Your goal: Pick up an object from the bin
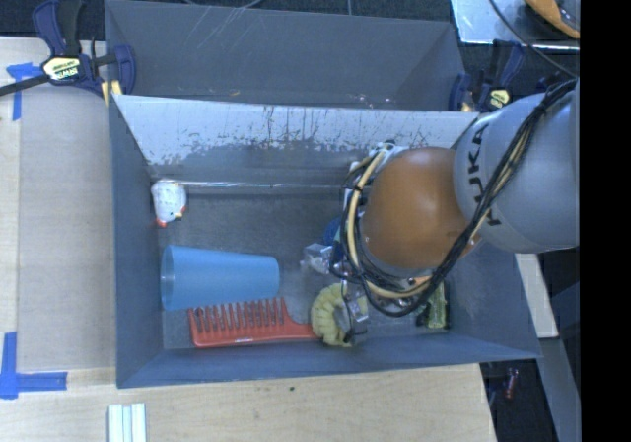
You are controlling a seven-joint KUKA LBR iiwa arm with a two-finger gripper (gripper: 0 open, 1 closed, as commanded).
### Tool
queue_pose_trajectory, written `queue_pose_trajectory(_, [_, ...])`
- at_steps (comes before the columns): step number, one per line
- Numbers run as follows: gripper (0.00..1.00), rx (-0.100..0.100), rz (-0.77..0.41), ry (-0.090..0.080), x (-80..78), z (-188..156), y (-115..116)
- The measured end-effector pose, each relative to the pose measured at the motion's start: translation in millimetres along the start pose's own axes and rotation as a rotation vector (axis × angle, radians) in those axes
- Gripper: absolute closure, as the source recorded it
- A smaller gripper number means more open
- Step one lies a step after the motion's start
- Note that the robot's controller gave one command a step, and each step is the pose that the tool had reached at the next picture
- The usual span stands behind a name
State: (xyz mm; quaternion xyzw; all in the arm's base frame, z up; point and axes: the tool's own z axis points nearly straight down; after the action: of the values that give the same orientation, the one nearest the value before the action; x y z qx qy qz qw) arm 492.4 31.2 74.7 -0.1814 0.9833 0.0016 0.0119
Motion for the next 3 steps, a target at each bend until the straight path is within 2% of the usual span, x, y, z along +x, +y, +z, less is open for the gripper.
queue_pose_trajectory(1, [1.0, 0.001, 0.158, 0.004, -0.1, 0.3, -0.3])
queue_pose_trajectory(3, [1.0, 0.001, 0.158, 0.002, -0.3, -3.8, -0.3])
